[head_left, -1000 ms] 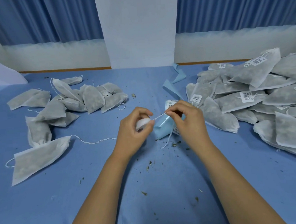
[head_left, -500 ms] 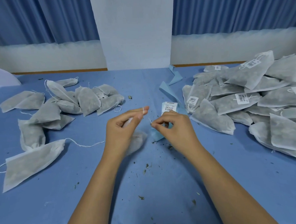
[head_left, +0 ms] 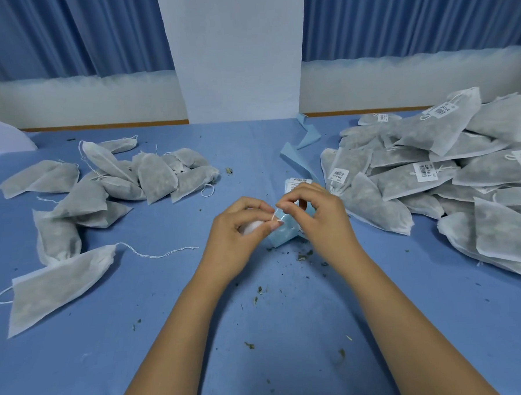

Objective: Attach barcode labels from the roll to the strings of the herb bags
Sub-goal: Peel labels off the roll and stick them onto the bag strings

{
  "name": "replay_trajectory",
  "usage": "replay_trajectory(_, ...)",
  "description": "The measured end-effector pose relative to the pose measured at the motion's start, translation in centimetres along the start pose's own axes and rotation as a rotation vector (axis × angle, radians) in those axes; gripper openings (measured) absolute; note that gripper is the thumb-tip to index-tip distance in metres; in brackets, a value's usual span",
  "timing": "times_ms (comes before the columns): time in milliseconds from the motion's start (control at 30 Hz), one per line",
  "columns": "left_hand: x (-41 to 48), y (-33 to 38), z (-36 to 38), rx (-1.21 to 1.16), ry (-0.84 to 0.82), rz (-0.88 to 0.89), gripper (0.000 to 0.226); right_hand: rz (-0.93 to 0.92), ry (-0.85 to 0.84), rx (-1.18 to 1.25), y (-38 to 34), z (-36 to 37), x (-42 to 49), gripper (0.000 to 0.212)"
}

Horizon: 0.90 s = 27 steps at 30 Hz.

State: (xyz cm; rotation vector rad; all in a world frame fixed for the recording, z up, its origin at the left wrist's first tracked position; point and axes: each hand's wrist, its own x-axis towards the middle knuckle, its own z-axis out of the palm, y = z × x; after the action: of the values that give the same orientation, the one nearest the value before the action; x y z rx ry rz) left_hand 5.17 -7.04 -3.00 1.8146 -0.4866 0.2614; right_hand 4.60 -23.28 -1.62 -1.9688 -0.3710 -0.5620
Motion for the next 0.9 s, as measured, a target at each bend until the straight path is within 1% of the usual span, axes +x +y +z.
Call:
replay_trajectory(67,-0.1,0.2,0.0,-0.052,0.074,-0.017,0.022,0.099,0.006,0.008,0.1,0.2,0.0,0.01)
replay_trajectory(133,-0.2,0.4,0.2,-0.072,0.19,-0.053,0.029,0.16,-0.005,0.012,0.1,0.4,0.0,0.01)
replay_trajectory(200,-0.2,0.5,0.4,-0.083,0.287,-0.067,0.031,0.187,-0.037,0.021,0.0,0.6,-0.2,0.011)
replay_trajectory(267,-0.2,0.7,0.6,-0.113,0.317,-0.08,0.029,0.205,-0.077,0.025,-0.2,1.0,-0.3,0.012)
replay_trajectory(367,-0.2,0.7,0.6,-0.144,0.3,-0.102,0.024,0.215,-0.113,0.043,-0.4,1.2,-0.5,0.016)
replay_trajectory(433,-0.2,0.6,0.4,-0.151,0.305,-0.113,0.024,0.185,-0.081,0.033,-0.5,1.1,-0.6,0.017)
replay_trajectory(500,-0.3,0.5,0.4,-0.143,0.298,-0.123,0.021,0.161,-0.034,0.07,-0.7,1.1,-0.5,0.013)
replay_trajectory(633,-0.2,0.7,0.5,-0.144,0.234,-0.157,0.02,0.145,-0.031,0.084,-0.8,1.5,-0.7,0.012)
replay_trajectory(667,-0.2,0.8,0.5,-0.197,0.215,-0.185,0.02,0.148,-0.013,0.085,-0.7,1.5,-0.6,0.012)
replay_trajectory(733,-0.1,1.3,0.5,-0.377,0.152,-0.237,0.017,0.131,0.022,0.073,-0.5,1.4,-0.5,0.013)
replay_trajectory(800,-0.1,1.8,0.6,-0.475,0.111,-0.243,0.014,0.097,0.001,0.038,-0.5,1.4,-0.6,0.015)
replay_trajectory(867,-0.2,2.3,0.6,-0.539,0.13,-0.264,0.012,0.069,-0.01,0.013,-0.6,1.5,-0.7,0.012)
replay_trajectory(900,-0.3,2.4,0.7,-0.558,0.151,-0.285,0.011,0.055,0.011,0.014,-0.7,1.5,-0.7,0.009)
